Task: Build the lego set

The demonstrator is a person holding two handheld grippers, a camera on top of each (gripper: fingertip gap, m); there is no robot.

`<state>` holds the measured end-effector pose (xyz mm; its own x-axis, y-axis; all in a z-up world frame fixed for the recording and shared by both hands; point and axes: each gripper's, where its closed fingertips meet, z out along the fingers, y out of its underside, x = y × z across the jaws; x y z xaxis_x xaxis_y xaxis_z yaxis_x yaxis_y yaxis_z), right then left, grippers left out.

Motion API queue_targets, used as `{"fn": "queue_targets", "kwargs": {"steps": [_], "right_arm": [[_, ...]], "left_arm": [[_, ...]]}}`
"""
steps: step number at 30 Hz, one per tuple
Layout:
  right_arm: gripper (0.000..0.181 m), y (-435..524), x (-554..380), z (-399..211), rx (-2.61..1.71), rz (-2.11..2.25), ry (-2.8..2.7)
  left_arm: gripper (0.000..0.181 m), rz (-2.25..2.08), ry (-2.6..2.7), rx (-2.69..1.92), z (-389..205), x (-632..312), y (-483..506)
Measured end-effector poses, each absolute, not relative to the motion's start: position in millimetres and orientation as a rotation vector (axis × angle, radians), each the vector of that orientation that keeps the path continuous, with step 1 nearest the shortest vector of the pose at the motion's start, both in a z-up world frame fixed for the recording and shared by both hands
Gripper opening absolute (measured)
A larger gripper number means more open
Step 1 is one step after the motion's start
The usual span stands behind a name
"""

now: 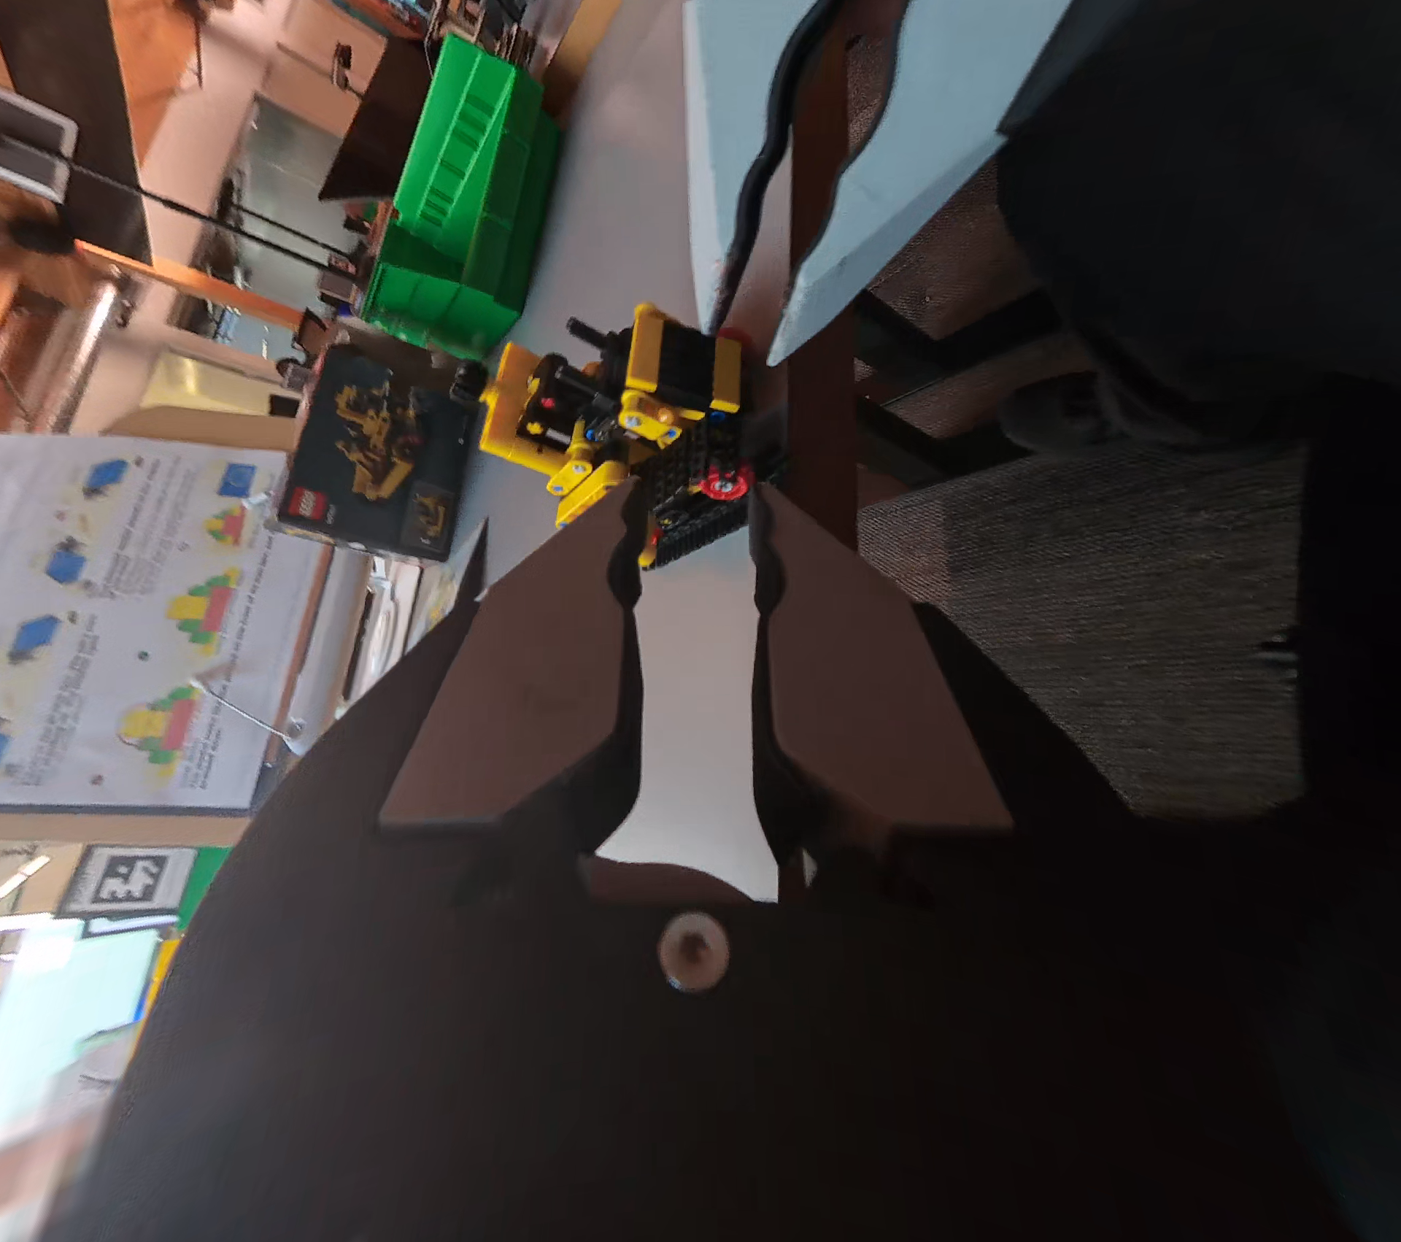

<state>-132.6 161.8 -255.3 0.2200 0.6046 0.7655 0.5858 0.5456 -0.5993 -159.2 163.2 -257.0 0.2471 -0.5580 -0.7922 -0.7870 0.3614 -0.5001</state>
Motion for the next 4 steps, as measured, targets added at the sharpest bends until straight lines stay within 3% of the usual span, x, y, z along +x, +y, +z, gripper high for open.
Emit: {"fn": "queue_targets", "kwargs": {"steps": [1,4], "right_arm": [[0.011,162.1,-132.0,-255.3,-1.102,0.024,-1.434],[0.011,162.9,-130.3,-255.8,-1.109,0.032,-1.431]], "left_arm": [[0.022,0.254,1.436,-1.290,-257.9,-156.5,162.3],[0.023,0.300,1.456,-1.288,-264.0,-155.2,165.3]]}}
